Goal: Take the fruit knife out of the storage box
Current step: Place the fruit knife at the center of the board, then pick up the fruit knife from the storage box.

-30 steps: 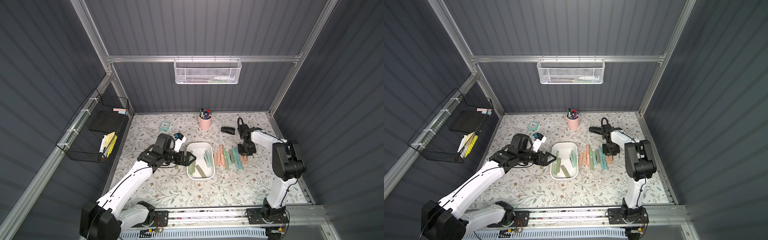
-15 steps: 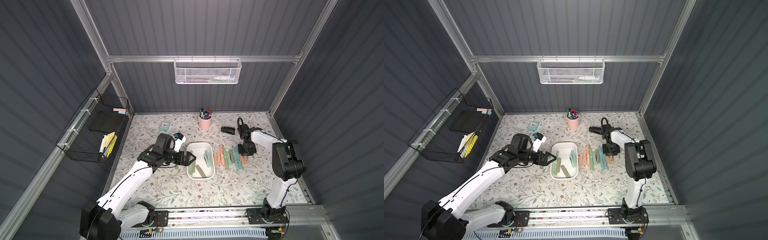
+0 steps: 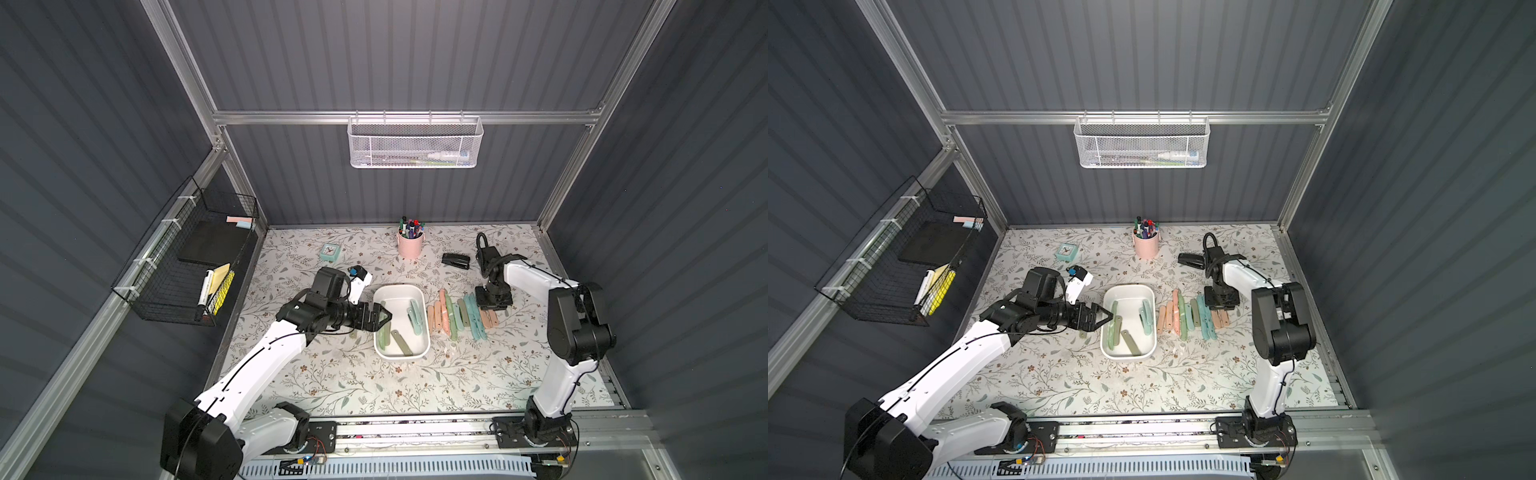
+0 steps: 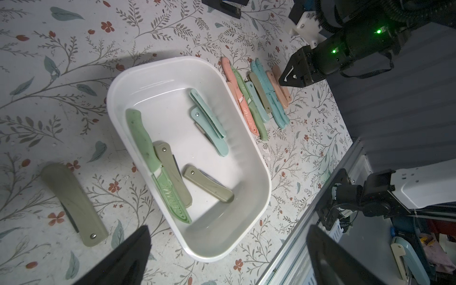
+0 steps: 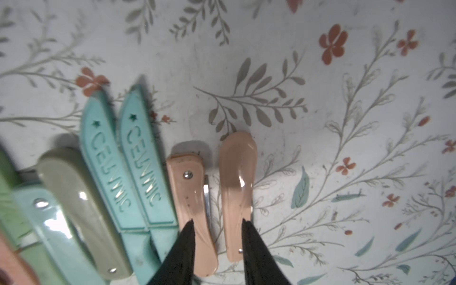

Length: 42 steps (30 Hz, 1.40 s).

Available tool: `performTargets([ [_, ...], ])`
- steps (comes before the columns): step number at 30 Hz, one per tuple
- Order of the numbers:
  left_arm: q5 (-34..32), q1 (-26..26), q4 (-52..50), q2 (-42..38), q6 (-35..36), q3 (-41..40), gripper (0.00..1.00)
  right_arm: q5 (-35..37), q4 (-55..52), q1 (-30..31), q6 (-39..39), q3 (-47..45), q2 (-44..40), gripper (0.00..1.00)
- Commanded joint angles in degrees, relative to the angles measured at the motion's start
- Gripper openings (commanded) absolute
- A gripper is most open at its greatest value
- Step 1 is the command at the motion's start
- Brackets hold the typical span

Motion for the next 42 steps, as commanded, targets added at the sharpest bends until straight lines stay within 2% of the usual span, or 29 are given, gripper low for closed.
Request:
performTargets([
  [1, -1.97, 0.02, -0.05, -0.15, 0.27, -0.42, 0.99, -4.67, 0.03, 0.52, 2.61, -1.12, -7.10, 0.36],
  [6, -3.40, -0.16, 0.69, 0.74, -0.37, -0.32, 0.99, -10.25, 4.28, 3.79, 6.47, -5.19, -17.43, 0.40],
  [8, -6.29, -0.34, 0.52, 1.10, -0.94, -0.17, 0.99, -11.94, 6.01, 5.76, 8.19, -6.52, -20.50, 0.41],
  [12, -10.10, -1.96, 0.32, 2.87, -2.54, 1.13, 0.99, -11.53, 7.36, 9.93, 10.22, -7.52, -23.54, 0.44],
  [19, -21.16, -10.01, -1.30, 10.48, -3.91, 6.14, 0.96, -12.61, 7.87, 12.66, 13.79, -8.46, -24.63, 0.44],
  [22, -23.92, -13.16, -1.10, 13.96, -4.43, 7.97, 0.92, -12.68, 8.19, 13.35, 14.57, -9.06, -25.23, 0.44],
  [26, -25.27, -15.09, -0.19, 18.58, -6.01, 9.54, 0.89, -12.89, 8.24, 13.84, 15.19, -9.35, -25.82, 0.45],
  [31, -25.49, -15.45, 0.66, 25.55, -9.37, 11.73, 0.69, -12.52, 8.24, 14.33, 15.51, -9.36, -26.17, 0.45],
  [34, -24.87, -15.70, 2.09, 29.40, -10.93, 13.01, 0.63, -12.48, 8.08, 14.50, 15.47, -9.25, -26.26, 0.45],
  [38, -25.08, -15.76, 2.41, 34.35, -12.69, 14.94, 0.58, -12.49, 8.09, 14.60, 15.58, -9.16, -26.46, 0.45],
  [42, -23.33, -15.80, 4.40, 37.69, -14.30, 16.04, 0.57, -12.52, 8.01, 14.76, 15.49, -9.16, -26.19, 0.45],
])
